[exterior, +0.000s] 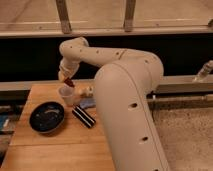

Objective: Place the pepper in the ceramic cup

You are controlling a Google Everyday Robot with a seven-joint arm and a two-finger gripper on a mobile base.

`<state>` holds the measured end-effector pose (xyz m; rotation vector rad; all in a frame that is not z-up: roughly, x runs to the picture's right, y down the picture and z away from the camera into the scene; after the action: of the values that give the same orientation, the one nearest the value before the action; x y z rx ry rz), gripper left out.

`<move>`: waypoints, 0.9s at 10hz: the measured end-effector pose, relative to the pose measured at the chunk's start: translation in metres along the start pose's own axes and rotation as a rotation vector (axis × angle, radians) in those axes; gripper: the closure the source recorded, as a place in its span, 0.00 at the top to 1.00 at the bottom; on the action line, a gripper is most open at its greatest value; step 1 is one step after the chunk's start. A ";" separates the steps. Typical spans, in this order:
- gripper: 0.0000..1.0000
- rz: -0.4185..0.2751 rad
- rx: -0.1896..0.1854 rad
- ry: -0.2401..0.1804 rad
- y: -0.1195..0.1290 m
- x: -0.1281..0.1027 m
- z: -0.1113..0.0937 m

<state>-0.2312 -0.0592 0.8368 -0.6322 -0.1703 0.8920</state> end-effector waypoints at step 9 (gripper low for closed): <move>0.00 -0.016 -0.023 0.015 0.009 0.004 0.017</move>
<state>-0.2413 -0.0440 0.8448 -0.6576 -0.1719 0.8705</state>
